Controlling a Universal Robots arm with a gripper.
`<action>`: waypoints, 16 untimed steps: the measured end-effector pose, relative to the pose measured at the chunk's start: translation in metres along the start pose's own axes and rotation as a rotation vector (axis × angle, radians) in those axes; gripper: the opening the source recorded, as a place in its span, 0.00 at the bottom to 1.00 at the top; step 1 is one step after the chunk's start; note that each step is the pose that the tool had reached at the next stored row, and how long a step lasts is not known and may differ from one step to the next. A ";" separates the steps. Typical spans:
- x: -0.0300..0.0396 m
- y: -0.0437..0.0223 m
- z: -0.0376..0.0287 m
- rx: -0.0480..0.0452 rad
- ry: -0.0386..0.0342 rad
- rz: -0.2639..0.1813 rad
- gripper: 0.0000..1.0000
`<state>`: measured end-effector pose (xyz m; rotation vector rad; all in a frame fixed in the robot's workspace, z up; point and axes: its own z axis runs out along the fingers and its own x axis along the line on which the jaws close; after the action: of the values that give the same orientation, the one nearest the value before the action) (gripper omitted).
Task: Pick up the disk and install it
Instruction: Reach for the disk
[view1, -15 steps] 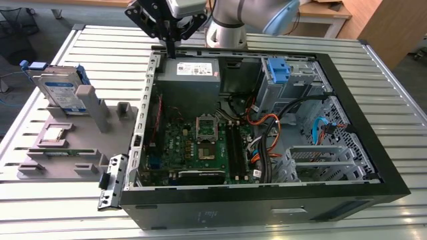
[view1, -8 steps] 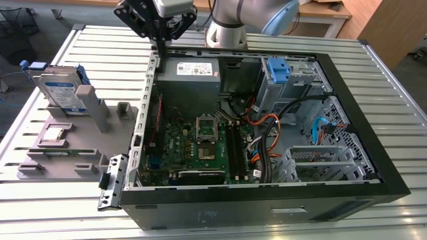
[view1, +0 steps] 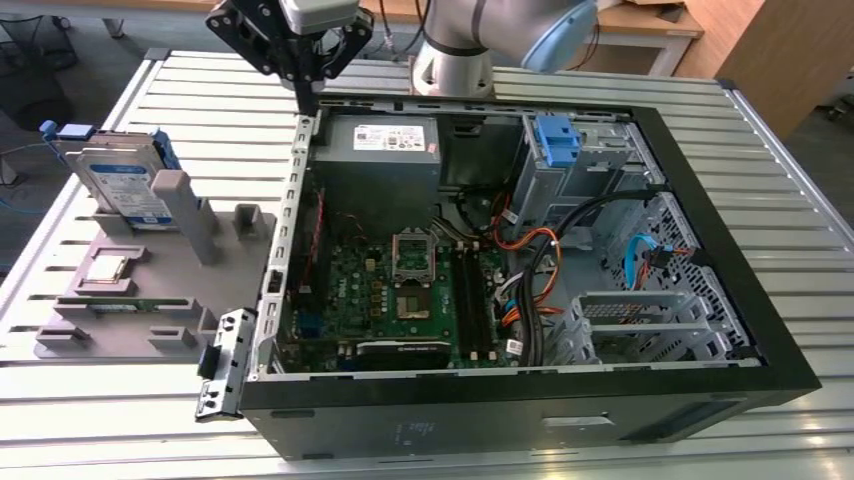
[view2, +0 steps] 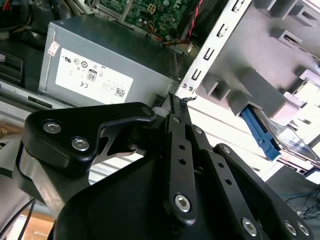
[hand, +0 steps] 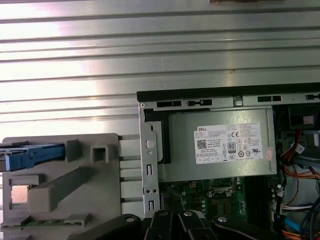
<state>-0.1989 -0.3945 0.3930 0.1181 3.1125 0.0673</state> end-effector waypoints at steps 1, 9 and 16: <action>0.0019 -0.0001 0.0000 0.0000 0.0000 0.000 0.11; 0.0181 -0.0014 -0.0003 0.0000 0.0000 0.000 0.11; 0.0344 -0.0026 -0.0004 0.0000 0.0000 0.000 0.11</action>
<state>-0.2334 -0.3945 0.3924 0.1178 3.1124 0.0673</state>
